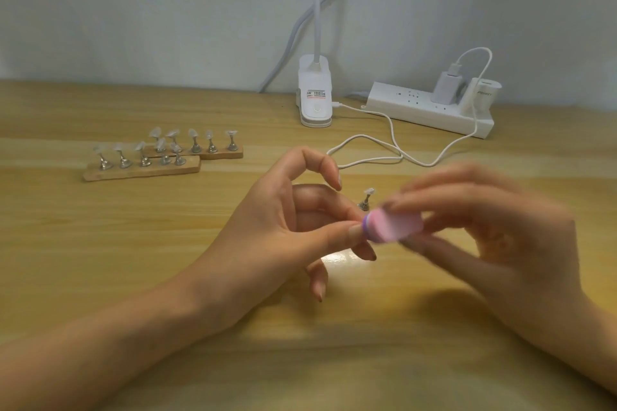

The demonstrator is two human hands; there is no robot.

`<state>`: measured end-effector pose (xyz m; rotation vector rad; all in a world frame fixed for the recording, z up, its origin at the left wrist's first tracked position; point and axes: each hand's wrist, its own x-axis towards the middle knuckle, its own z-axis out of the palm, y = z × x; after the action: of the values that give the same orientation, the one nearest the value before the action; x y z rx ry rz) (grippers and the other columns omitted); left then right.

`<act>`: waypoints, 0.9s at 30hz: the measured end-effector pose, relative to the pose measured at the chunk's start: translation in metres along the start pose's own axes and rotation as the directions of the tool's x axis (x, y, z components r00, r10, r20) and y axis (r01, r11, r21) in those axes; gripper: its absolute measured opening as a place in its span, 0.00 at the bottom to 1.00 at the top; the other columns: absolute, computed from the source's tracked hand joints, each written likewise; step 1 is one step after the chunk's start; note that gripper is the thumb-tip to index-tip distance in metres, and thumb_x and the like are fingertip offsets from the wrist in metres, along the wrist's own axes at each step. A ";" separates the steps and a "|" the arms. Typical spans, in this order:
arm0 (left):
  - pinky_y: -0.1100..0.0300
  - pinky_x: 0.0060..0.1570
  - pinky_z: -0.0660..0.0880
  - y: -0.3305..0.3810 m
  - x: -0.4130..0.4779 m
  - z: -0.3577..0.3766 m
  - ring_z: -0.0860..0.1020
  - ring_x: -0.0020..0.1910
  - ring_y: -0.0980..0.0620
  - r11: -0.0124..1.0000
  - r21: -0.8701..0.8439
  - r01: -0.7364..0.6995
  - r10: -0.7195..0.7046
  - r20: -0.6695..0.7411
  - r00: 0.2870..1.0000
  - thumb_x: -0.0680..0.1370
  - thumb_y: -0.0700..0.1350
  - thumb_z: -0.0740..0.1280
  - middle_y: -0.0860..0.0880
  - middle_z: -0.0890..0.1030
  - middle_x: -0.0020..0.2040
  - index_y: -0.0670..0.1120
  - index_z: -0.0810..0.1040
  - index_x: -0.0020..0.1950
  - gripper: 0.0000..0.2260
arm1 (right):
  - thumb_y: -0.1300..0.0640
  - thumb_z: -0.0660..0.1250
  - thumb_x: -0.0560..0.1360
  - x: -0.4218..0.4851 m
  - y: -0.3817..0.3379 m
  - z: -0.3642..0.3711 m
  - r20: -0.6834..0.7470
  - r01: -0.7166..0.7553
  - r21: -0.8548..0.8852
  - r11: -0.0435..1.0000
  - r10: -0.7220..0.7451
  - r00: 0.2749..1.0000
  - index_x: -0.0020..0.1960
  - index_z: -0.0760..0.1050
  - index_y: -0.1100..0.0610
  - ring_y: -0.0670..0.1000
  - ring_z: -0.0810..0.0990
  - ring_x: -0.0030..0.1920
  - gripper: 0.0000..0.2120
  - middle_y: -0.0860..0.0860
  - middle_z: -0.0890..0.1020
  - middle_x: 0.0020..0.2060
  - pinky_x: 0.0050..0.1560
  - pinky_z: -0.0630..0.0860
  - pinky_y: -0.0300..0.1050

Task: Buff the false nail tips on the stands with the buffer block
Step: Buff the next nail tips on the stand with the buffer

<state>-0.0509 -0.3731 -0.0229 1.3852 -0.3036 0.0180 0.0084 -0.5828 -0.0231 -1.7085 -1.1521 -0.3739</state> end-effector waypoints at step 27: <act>0.64 0.23 0.73 -0.003 -0.001 0.001 0.83 0.39 0.49 1.000 -0.007 0.014 -0.014 0.037 0.999 0.72 0.35 0.71 0.46 0.83 0.39 0.43 0.64 0.50 0.17 | 0.59 0.71 0.75 -0.002 -0.004 0.002 0.061 0.057 -0.085 0.995 -0.051 0.997 0.55 0.80 0.53 0.50 0.83 0.49 0.10 0.48 0.82 0.49 0.48 0.78 0.36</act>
<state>-0.0511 -0.3742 -0.0261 1.3817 -0.3249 -0.0204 0.0036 -0.5820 -0.0238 -1.7764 -1.2430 -0.4144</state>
